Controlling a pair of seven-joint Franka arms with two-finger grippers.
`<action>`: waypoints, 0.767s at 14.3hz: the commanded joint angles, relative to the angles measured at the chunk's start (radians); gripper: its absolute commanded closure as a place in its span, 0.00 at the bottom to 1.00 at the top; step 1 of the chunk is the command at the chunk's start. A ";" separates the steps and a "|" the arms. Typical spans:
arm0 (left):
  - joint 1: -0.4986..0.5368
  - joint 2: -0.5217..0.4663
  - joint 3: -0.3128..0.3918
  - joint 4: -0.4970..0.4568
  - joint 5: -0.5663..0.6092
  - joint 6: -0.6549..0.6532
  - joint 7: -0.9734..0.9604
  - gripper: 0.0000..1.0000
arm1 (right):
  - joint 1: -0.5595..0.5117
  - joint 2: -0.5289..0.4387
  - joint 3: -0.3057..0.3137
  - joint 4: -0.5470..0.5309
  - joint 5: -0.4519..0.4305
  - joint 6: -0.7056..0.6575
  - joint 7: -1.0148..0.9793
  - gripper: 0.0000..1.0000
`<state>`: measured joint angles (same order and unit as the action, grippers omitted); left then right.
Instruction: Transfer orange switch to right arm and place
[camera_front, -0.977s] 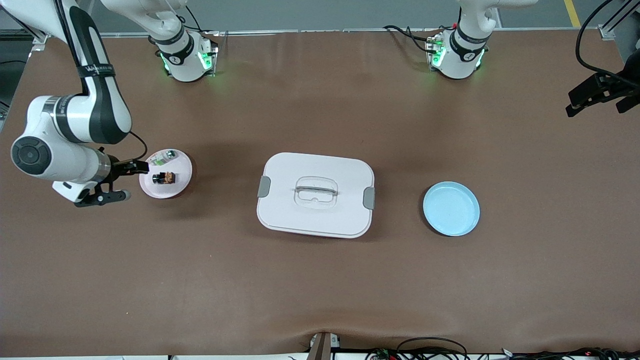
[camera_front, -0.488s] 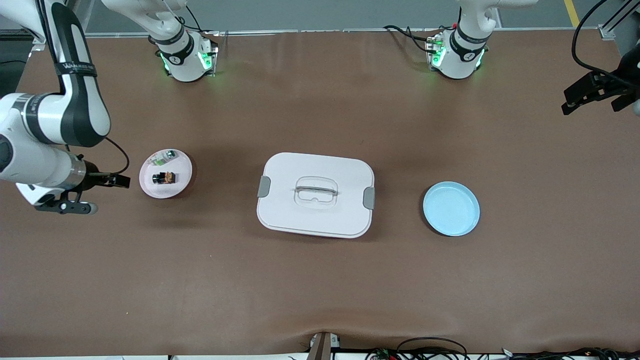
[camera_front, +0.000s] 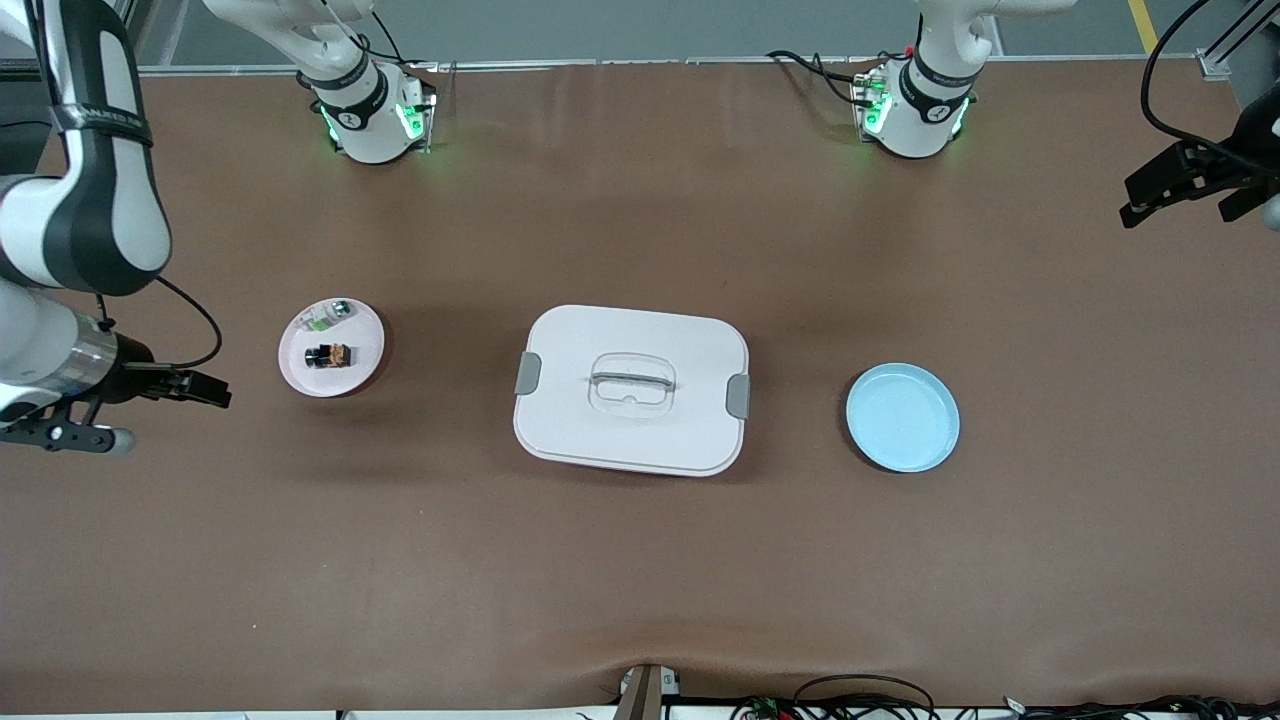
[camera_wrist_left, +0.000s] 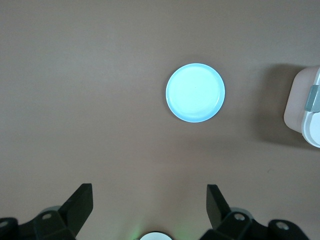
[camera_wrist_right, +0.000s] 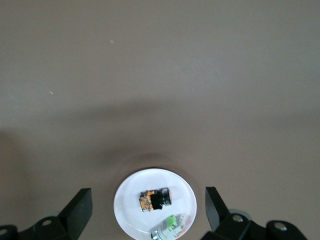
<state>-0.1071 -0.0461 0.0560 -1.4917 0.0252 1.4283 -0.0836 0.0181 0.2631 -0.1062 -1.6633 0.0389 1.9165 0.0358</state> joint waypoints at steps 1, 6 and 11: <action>-0.005 -0.026 0.004 -0.025 -0.017 0.011 0.011 0.00 | -0.015 -0.070 0.010 0.017 0.021 -0.039 -0.002 0.00; 0.000 -0.032 -0.028 -0.028 -0.019 0.001 0.008 0.00 | -0.015 -0.195 0.010 0.019 -0.003 -0.149 -0.075 0.00; 0.006 -0.058 -0.030 -0.055 -0.019 0.000 0.004 0.00 | -0.027 -0.262 0.002 0.020 -0.008 -0.243 -0.171 0.00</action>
<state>-0.1066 -0.0615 0.0282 -1.5058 0.0215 1.4280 -0.0836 0.0078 0.0263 -0.1120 -1.6307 0.0365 1.7026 -0.1153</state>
